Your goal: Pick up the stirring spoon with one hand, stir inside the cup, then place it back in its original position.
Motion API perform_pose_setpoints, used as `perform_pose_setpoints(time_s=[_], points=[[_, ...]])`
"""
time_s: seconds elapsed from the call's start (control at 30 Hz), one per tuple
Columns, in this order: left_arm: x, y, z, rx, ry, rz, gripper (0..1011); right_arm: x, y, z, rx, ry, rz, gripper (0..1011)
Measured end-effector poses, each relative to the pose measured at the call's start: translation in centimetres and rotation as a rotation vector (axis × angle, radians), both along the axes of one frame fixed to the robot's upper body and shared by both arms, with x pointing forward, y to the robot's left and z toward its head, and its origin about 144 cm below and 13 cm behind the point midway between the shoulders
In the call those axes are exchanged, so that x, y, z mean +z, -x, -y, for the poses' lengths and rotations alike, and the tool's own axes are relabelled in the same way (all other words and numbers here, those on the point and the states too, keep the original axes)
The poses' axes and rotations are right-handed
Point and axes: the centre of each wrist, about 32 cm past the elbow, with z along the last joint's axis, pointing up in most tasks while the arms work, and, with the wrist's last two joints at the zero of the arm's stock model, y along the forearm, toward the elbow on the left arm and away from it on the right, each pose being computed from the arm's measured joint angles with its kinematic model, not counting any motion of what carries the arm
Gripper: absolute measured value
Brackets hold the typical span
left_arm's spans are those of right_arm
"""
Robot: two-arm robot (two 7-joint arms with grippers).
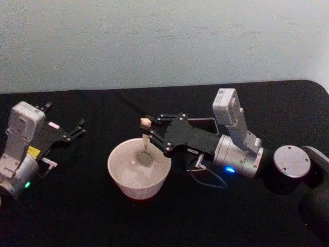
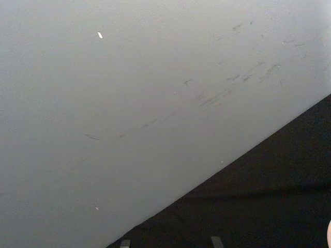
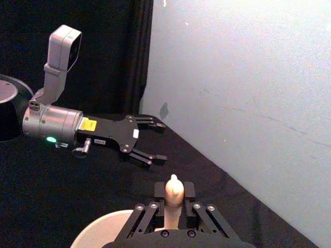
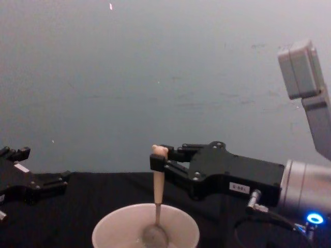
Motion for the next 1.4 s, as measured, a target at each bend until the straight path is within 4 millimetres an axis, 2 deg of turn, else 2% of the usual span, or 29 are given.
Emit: perform_pose_setpoints(time_s=[0.33,0.7,1.03,1.4], points=[[0.0,0.0,0.0,0.000,0.000,0.000,1001,0.1,0.6,1.1,-0.012,0.008,0.000,205],[0.0,0.0,0.0,0.000,0.000,0.000,1001,0.2,2.4,2.0,0.022,0.006,-0.016,205],[0.0,0.0,0.0,0.000,0.000,0.000,1001,-0.1,3.1,0.5,0.088,0.003,-0.038,205],[0.0,0.0,0.0,0.000,0.000,0.000,1001,0.1,1.1,-1.5,0.069,-0.018,-0.017,205]])
